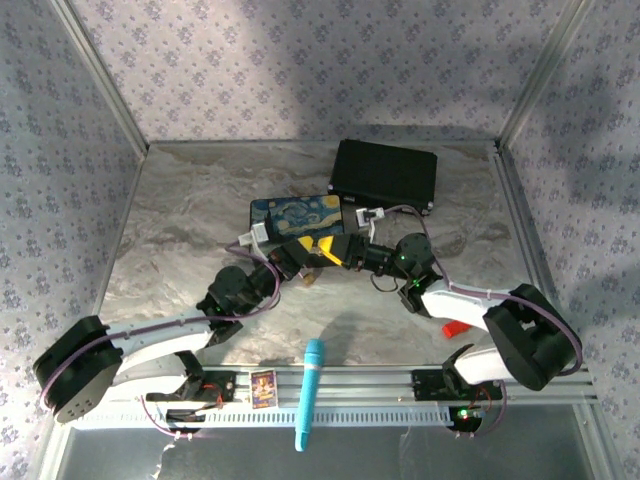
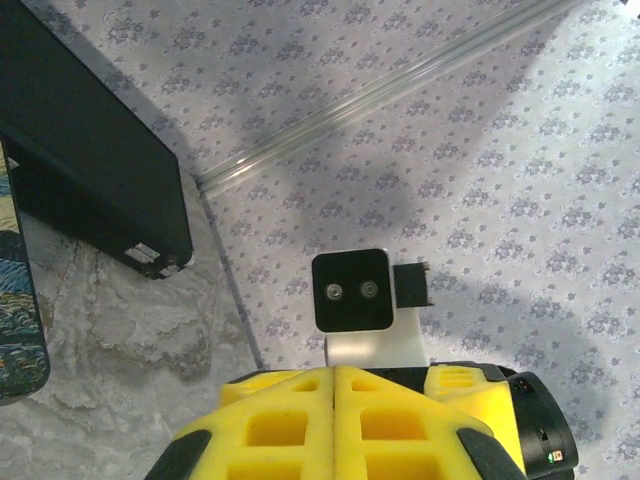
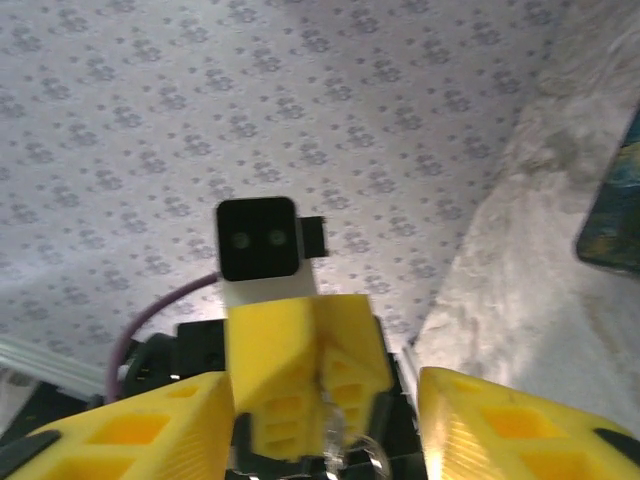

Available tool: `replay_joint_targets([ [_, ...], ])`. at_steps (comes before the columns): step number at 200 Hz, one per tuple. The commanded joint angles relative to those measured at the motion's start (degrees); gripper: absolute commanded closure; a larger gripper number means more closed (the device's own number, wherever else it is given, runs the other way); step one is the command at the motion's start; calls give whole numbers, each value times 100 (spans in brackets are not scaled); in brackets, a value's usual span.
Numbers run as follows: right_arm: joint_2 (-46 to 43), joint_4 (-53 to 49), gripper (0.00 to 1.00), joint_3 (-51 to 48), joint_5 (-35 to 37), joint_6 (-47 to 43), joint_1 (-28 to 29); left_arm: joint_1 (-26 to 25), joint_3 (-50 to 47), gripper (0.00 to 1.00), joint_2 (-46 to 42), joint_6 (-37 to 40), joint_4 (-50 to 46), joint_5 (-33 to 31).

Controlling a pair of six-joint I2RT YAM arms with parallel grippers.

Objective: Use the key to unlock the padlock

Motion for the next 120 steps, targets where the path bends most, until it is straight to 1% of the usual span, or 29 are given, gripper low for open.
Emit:
replay_joint_targets([
  [1,-47,385,56,234,-181,173,1,28,-11,100,35,-17,549,3],
  [11,-56,335,62,265,-230,135,17,28,-24,100,52,-41,605,-22],
  [18,-62,244,64,289,-254,85,37,24,-32,100,61,-53,663,-35],
  [55,-83,-67,69,242,-269,-87,101,37,-55,100,-9,-70,580,-97],
  [69,-83,-145,74,257,-284,-147,142,37,-58,100,8,-80,626,-90],
  [103,-52,-157,79,209,-252,-174,180,37,-28,100,34,-77,614,-93],
  [120,-58,-105,85,149,-205,-142,145,37,-12,100,66,-100,586,-81],
])
